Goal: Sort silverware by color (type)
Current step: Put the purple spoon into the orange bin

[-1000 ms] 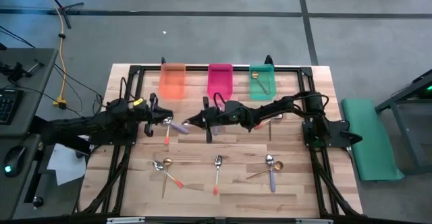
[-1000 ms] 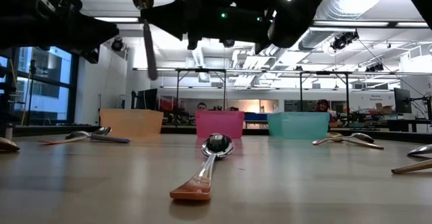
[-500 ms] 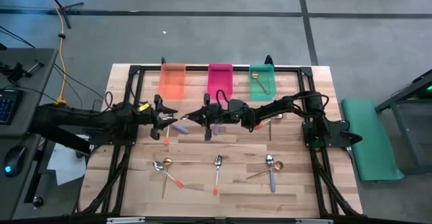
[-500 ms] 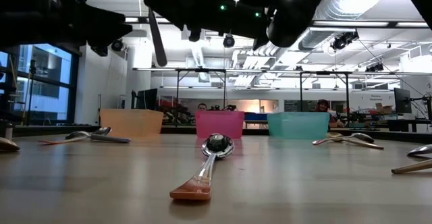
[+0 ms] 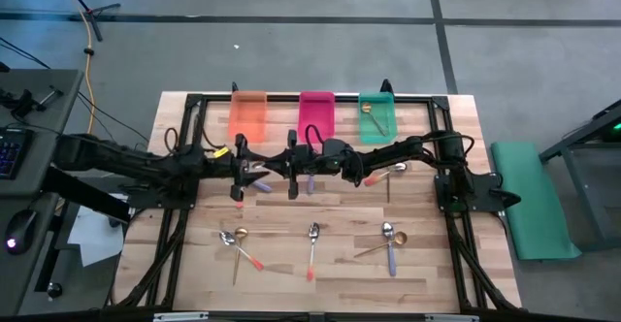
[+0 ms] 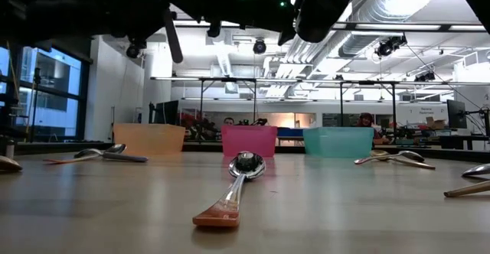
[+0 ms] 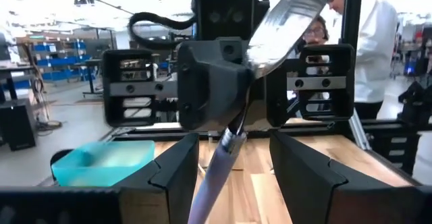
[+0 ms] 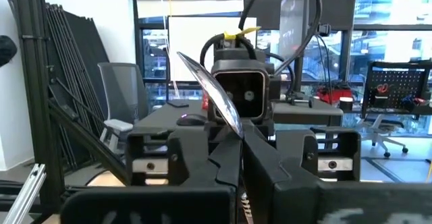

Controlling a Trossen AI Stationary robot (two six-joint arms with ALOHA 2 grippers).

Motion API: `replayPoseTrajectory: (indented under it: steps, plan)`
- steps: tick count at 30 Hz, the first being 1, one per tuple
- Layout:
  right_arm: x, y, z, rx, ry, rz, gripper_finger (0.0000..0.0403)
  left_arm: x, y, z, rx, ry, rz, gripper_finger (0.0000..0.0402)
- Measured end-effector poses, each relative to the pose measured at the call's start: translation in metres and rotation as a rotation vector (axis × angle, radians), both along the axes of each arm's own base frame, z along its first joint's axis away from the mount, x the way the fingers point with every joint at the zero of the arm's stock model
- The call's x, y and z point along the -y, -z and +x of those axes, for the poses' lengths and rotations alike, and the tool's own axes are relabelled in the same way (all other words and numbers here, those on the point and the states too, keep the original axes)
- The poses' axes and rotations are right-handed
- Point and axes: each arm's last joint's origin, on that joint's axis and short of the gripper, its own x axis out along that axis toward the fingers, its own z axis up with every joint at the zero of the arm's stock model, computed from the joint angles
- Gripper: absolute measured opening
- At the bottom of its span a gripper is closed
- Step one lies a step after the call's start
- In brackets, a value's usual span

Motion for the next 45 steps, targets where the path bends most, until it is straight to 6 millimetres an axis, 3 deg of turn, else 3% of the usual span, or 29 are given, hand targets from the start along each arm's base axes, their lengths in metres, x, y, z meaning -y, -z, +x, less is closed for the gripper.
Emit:
replayPoseTrajectory:
  steps: [6,14,21,28,31,35,39,45]
  plan:
    - [0.0,-0.001,0.0,0.009,-0.003,0.004,0.0,0.002,-0.004,0.01,-0.007,0.006,0.03,0.0143]
    - [0.014,-0.004,-0.001,0.037,0.003,0.025,0.0001,-0.002,-0.007,0.009,0.01,-0.021,0.012,0.0026]
    - [0.042,-0.003,-0.004,-0.014,-0.036,0.11,0.0016,-0.015,-0.006,0.007,-0.018,-0.108,-0.047,0.0022]
    - [0.073,-0.019,-0.019,-0.174,0.057,0.077,0.0091,-0.046,-0.018,0.009,-0.288,-0.258,-0.171,0.0022]
    - [0.081,-0.027,-0.028,-0.261,0.093,0.038,0.0101,-0.058,-0.032,0.009,-0.415,-0.299,-0.184,0.0022]
    - [0.085,-0.033,-0.042,-0.411,0.197,-0.044,0.0078,-0.076,-0.045,0.003,-0.564,-0.406,-0.25,0.0022]
    - [0.087,-0.032,-0.056,-0.528,0.274,-0.107,0.0025,-0.102,-0.047,-0.004,-0.685,-0.535,-0.357,0.0022]
    - [0.091,-0.013,-0.078,-0.47,0.241,-0.093,0.0004,-0.158,-0.031,-0.008,-0.849,-0.681,-0.478,0.0022]
